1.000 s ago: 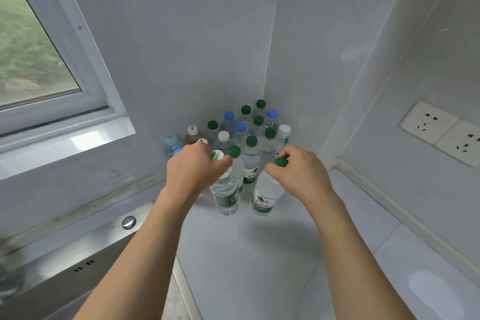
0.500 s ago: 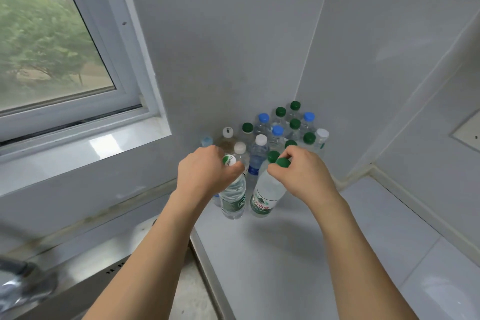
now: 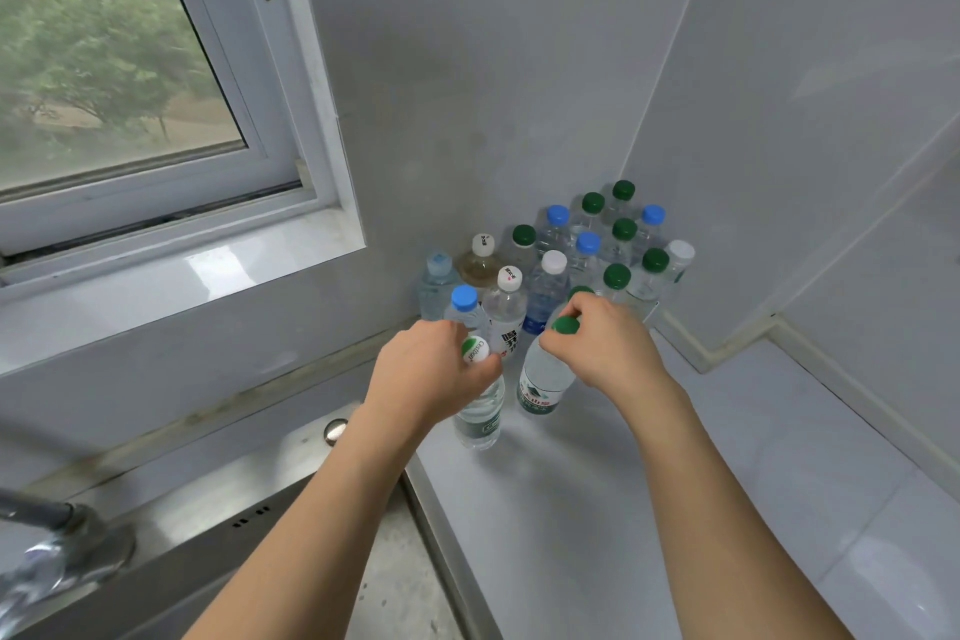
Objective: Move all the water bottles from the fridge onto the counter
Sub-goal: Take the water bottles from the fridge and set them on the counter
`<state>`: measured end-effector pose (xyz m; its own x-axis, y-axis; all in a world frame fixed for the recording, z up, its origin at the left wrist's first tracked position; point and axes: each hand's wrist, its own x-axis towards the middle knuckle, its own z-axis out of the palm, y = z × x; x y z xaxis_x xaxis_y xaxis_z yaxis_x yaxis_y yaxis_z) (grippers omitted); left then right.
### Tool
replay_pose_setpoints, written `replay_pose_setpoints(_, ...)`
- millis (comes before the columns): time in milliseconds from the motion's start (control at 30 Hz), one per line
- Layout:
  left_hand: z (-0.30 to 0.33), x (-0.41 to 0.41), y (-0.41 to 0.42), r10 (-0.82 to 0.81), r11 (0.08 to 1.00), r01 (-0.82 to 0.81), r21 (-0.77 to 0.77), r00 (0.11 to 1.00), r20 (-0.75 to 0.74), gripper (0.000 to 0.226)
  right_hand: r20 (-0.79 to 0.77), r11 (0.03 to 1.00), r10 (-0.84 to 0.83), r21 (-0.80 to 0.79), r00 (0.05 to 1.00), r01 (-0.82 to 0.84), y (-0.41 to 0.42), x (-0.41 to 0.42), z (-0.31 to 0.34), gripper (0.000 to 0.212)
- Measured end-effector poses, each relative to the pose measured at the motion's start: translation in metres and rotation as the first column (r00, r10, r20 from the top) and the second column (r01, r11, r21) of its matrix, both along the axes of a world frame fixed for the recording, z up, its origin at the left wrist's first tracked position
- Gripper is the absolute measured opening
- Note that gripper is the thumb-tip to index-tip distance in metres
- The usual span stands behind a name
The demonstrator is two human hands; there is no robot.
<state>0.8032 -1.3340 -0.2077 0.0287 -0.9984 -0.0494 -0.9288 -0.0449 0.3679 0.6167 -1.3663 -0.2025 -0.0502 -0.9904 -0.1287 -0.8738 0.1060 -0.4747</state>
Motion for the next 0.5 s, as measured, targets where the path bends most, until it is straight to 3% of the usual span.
replay_pose_setpoints(300, -0.026, -0.001, -0.014, -0.148, 0.989, 0.148, 0.006, 0.984, 0.100, 0.040, 0.103, 0.998, -0.007, 0.065, 0.995, 0.001, -0.016, 0.004, -0.024, 0.016)
replay_pose_setpoints(500, -0.034, 0.000, -0.028, -0.256, 0.965, 0.253, 0.071, 0.966, 0.028, 0.031, 0.104, 0.999, 0.019, 0.039, 0.994, -0.023, -0.027, 0.008, -0.034, 0.016)
